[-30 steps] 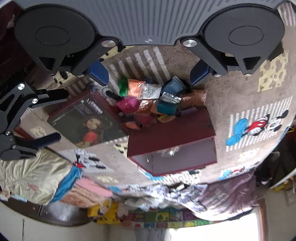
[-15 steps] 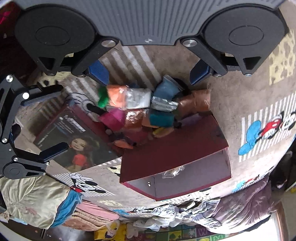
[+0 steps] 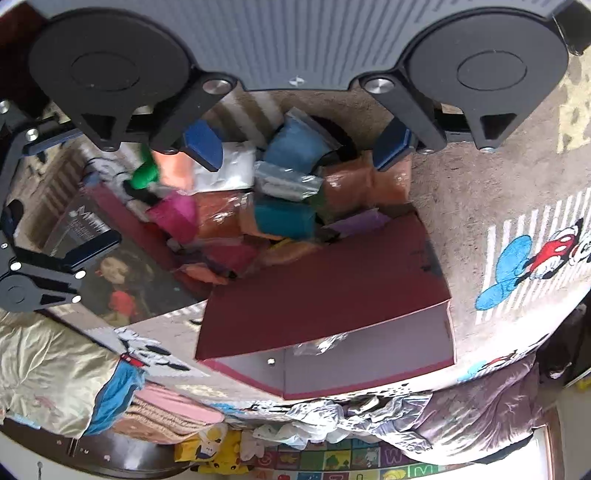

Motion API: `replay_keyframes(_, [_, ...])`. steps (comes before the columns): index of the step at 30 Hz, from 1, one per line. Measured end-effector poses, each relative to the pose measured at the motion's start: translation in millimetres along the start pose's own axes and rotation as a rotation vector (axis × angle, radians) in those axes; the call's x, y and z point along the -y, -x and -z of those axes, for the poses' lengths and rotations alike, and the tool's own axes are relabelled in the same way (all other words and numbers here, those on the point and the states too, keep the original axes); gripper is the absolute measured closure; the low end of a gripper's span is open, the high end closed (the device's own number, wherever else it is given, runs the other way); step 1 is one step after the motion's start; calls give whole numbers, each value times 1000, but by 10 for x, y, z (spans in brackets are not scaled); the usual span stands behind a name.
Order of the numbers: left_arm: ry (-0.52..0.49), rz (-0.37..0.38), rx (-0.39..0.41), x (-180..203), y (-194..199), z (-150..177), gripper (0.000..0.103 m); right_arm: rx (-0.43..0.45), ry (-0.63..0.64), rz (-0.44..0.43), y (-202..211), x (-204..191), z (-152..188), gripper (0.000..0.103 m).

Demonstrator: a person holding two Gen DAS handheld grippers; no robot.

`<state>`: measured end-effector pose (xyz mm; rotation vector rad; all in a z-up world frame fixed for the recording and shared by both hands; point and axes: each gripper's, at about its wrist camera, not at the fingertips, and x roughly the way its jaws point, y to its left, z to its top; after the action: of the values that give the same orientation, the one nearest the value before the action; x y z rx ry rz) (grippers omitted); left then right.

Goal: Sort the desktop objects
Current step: 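Lower the left gripper onto the grey clay packet while the right gripper approaches the green toy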

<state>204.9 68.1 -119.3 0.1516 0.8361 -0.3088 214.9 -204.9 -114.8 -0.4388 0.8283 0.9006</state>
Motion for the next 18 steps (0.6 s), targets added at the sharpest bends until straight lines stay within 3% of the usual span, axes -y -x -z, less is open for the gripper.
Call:
replay_keyframes(2, [-9, -1, -3, -6, -45, 14, 19, 3, 31, 2, -45, -2, 35, 7])
replay_keyframes(5, [-55, 18, -8, 62, -100, 21, 26, -6, 77, 11, -129, -3, 77, 25])
replay_keyframes(10, [-139, 29, 3, 253, -175, -49, 29, -16, 114, 18, -246, -9, 127, 26])
replay_keyframes(18, [-155, 9, -27, 291, -442, -228, 43, -13, 135, 29, -345, 28, 164, 43])
